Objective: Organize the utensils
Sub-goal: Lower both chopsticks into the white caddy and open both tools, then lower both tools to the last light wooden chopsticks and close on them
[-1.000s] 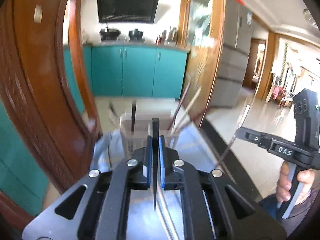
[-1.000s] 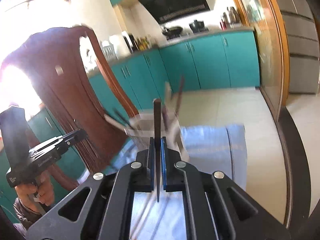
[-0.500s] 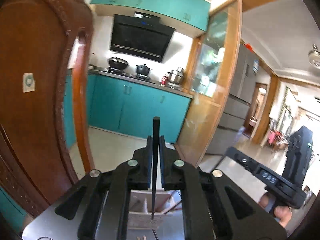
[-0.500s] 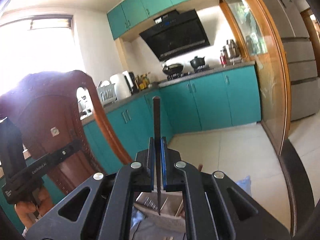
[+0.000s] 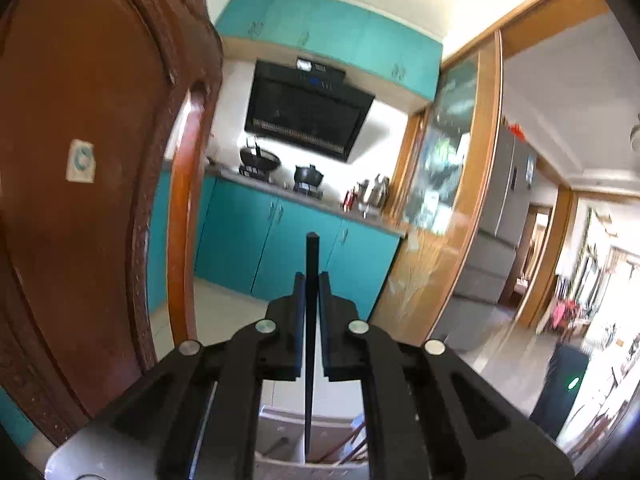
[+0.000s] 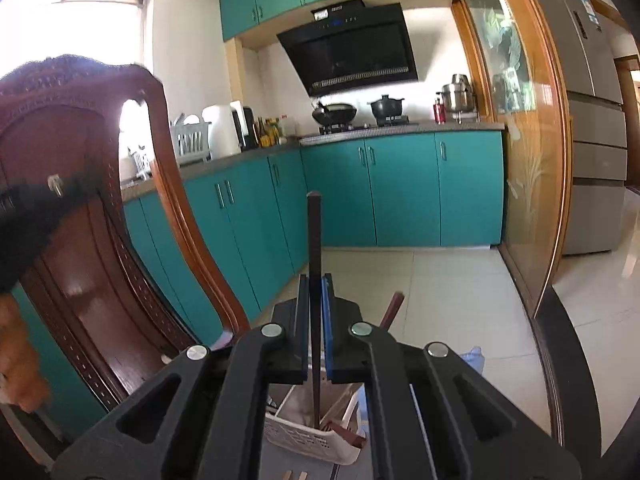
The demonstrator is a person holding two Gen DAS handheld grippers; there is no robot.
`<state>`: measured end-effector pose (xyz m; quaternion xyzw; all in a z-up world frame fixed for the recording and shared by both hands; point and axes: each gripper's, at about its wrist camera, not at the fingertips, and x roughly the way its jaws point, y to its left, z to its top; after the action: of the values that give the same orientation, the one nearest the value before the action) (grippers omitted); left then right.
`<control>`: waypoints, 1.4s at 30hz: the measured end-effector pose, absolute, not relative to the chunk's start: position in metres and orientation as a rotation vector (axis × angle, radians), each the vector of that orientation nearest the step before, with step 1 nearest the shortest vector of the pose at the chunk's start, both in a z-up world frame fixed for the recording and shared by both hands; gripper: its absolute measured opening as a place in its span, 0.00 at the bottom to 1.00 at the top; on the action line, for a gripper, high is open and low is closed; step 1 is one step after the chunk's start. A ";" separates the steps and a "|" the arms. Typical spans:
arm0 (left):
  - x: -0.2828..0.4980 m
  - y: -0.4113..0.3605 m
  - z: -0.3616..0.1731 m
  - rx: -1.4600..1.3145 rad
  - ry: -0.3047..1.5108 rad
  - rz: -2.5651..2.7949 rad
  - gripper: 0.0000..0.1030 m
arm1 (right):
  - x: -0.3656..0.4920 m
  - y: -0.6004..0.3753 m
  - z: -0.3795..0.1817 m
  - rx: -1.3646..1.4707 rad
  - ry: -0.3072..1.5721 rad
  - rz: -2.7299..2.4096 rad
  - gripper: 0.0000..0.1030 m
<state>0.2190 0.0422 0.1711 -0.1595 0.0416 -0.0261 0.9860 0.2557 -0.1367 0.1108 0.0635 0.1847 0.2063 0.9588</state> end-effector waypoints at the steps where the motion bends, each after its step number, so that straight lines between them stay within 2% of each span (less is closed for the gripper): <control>1: 0.217 0.040 0.169 -0.324 0.078 -0.042 0.07 | 0.257 -0.134 0.108 0.127 0.382 0.421 0.06; 14: 0.263 0.010 0.121 -0.185 0.237 0.037 0.07 | 0.244 -0.126 0.096 0.072 0.397 0.443 0.07; 17: 0.265 0.005 0.117 -0.152 0.253 0.039 0.07 | 0.240 -0.129 0.098 0.071 0.391 0.431 0.16; 19: 0.266 0.001 0.116 -0.130 0.259 0.035 0.11 | 0.235 -0.134 0.103 0.081 0.376 0.433 0.26; 20: 0.265 0.001 0.115 -0.127 0.260 0.032 0.14 | 0.231 -0.136 0.105 0.087 0.366 0.435 0.27; 25: 0.249 0.002 0.117 -0.126 0.239 0.024 0.20 | 0.198 -0.146 0.125 0.088 0.286 0.483 0.29; 30: 0.217 0.006 0.119 -0.123 0.156 0.078 0.23 | 0.162 -0.138 0.124 0.035 0.296 0.628 0.29; 33: 0.191 0.006 0.107 -0.084 0.105 0.148 0.27 | 0.145 -0.127 0.089 -0.028 0.365 0.664 0.29; 36: 0.176 0.005 0.080 -0.029 0.114 0.193 0.29 | 0.163 -0.114 0.007 -0.049 0.628 0.624 0.29; 39: 0.180 0.006 0.047 0.015 0.224 0.208 0.31 | 0.194 -0.104 -0.053 -0.045 0.855 0.530 0.27; 42: 0.195 0.016 0.014 -0.029 0.413 0.176 0.31 | 0.212 -0.096 -0.083 -0.024 0.944 0.486 0.27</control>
<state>0.1947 0.0161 0.0145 -0.0142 0.2046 0.0870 0.9749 0.2123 -0.0961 -0.0833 -0.0114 0.4500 0.2320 0.8623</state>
